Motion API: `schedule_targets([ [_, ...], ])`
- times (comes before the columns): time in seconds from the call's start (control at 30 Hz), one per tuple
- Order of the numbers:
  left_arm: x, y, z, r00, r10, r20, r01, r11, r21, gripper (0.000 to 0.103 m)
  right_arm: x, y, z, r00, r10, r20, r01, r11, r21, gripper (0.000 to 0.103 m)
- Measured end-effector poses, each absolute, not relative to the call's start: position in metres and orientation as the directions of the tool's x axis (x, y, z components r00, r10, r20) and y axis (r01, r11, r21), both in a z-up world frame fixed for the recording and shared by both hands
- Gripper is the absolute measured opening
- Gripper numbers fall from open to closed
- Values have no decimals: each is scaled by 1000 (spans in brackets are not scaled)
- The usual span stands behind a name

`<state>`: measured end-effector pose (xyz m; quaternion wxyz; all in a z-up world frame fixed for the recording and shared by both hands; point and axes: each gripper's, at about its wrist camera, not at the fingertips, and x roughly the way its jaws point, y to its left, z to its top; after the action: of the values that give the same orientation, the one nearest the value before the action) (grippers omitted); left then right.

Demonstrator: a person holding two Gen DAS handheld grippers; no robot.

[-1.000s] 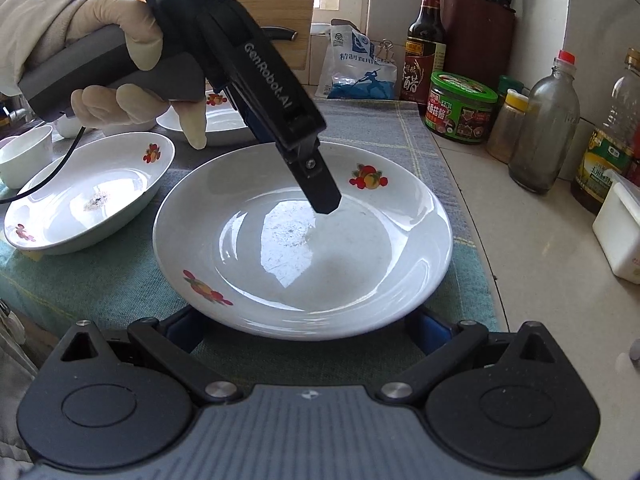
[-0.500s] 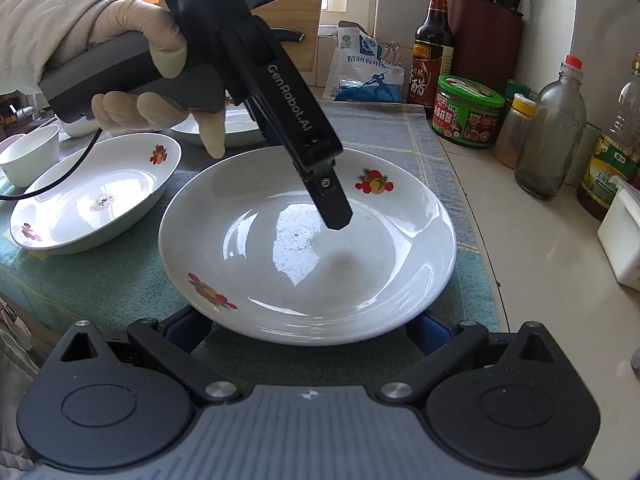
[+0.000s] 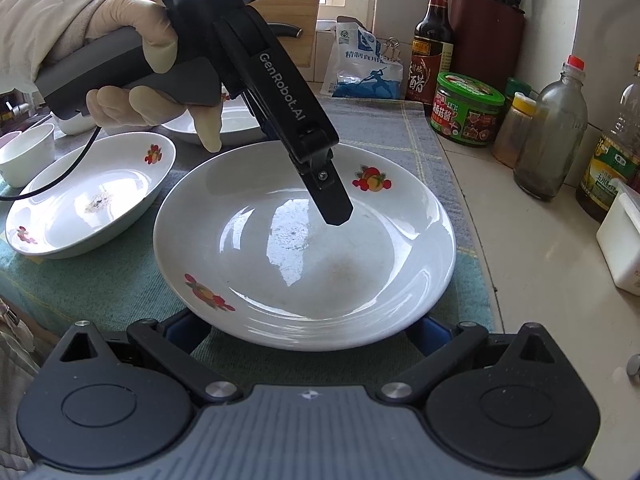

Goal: Organize plates and bowls

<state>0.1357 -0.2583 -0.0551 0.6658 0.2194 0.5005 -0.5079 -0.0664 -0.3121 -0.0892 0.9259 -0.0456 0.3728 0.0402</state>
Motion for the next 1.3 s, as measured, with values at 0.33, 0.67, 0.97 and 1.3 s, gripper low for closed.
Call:
schedule_targets([
  [0.33, 158, -273, -50, 10, -484, -875, 893, 399, -210, 90, -44, -328, -82, 729, 35, -684, -127, 988, -85, 103],
  [0.67, 188, -296, -53, 25, -497, -867, 888, 409, -209, 90, -16, -351, -82, 729, 43, -683, -134, 988, -81, 103],
  [0.97, 206, -308, -58, 45, -502, -864, 885, 422, -199, 90, 6, -367, -87, 728, 45, -684, -141, 986, -86, 103],
  [1.3, 213, -311, -65, 49, -519, -853, 876, 433, -213, 90, 14, -374, -94, 719, 32, -694, -138, 986, -98, 103],
])
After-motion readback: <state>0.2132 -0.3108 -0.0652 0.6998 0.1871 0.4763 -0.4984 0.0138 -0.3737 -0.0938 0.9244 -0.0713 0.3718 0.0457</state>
